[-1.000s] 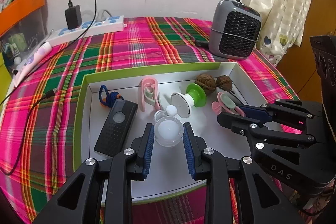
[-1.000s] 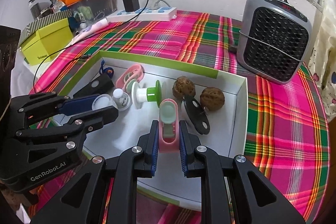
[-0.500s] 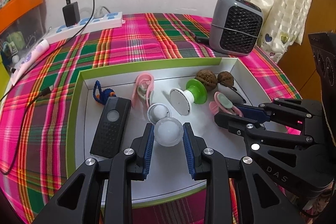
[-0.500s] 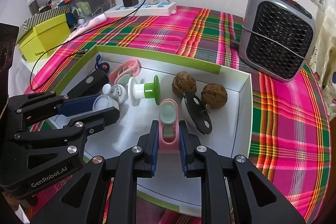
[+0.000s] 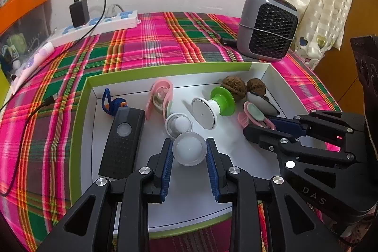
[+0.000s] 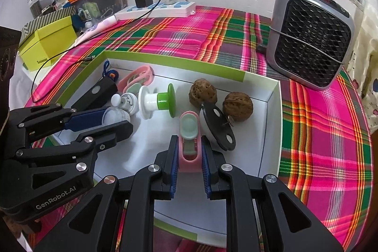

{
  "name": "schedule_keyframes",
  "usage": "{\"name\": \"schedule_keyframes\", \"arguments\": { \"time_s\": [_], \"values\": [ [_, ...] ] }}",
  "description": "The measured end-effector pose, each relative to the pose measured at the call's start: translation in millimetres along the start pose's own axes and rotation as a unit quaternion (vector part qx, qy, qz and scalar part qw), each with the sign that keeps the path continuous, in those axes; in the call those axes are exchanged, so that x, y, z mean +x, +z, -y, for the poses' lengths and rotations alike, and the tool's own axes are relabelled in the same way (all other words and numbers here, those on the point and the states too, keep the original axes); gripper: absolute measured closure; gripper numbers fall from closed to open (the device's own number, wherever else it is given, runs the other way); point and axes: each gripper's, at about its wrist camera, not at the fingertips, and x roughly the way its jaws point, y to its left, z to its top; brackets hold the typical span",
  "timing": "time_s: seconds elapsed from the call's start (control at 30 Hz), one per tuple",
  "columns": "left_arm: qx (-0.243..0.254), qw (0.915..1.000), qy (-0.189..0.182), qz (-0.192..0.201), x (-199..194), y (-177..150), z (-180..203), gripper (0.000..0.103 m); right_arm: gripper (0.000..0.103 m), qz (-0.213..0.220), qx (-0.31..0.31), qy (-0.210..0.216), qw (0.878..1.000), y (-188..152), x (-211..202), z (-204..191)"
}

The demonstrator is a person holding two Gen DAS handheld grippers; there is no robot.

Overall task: Organize objects
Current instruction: 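Lower the white cup with the left tool while the right tool lowers the pink clip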

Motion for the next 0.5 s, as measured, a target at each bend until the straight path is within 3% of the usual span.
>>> {"name": "schedule_keyframes", "arguments": {
  "time_s": [0.5],
  "values": [
    [0.000,1.0000,0.001,-0.001,0.6,0.2,1.2,0.077,0.085,0.002,0.001,0.003,1.000,-1.8,-0.1,-1.6]
  ]
}}
